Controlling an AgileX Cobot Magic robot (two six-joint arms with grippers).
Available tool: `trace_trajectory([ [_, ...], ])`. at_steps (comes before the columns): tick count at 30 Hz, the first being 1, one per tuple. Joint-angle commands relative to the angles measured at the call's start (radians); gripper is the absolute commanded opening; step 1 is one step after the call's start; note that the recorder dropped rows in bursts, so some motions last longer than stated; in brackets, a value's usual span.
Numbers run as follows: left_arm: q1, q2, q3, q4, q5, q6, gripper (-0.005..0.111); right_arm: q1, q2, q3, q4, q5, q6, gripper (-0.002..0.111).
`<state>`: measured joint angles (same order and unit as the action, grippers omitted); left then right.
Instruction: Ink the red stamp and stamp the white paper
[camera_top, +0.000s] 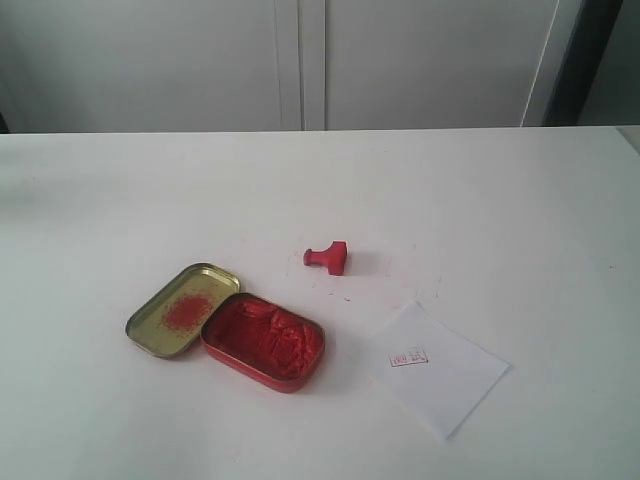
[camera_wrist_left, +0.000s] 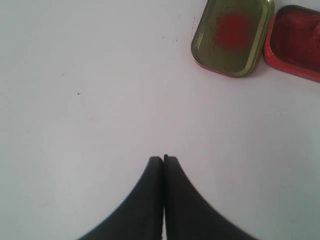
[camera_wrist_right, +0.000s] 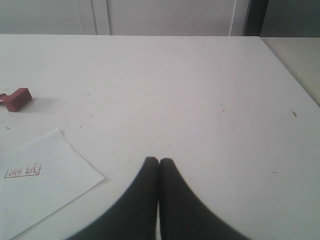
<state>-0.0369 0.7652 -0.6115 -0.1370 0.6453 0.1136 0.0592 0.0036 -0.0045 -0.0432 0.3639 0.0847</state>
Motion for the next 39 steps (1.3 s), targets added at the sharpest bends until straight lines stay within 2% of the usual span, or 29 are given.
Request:
trace_trajectory([
  [1, 0.002, -0.060, 0.014, -0.012, 0.011, -0.001, 0.000, 0.001, -0.004, 0.004, -0.006, -0.014, 0.000, 0.000],
  [5, 0.005, -0.154, 0.059, -0.009, 0.000, -0.001, 0.000, 0.001, -0.004, 0.004, -0.006, -0.014, 0.000, 0.000],
  [11, 0.005, -0.328, 0.206, 0.009, -0.021, -0.003, 0.000, 0.001, -0.004, 0.004, -0.006, -0.014, 0.000, 0.000],
  [13, 0.005, -0.389, 0.256, 0.015, -0.083, -0.003, 0.000, 0.001, -0.004, 0.004, -0.006, -0.014, 0.000, 0.000],
  [19, 0.005, -0.539, 0.347, 0.015, -0.122, -0.005, 0.000, 0.001, -0.004, 0.004, -0.006, -0.014, 0.000, 0.000],
  [31, 0.006, -0.748, 0.414, 0.034, -0.163, -0.005, 0.000, 0.001, -0.004, 0.004, -0.006, -0.014, 0.000, 0.000],
  [33, 0.019, -0.765, 0.418, 0.036, -0.160, -0.005, 0.000, 0.001, -0.004, 0.004, -0.006, -0.014, 0.000, 0.000],
  [39, 0.111, -0.765, 0.423, 0.039, -0.172, -0.005, 0.000, 0.001, -0.004, 0.004, -0.006, -0.014, 0.000, 0.000],
])
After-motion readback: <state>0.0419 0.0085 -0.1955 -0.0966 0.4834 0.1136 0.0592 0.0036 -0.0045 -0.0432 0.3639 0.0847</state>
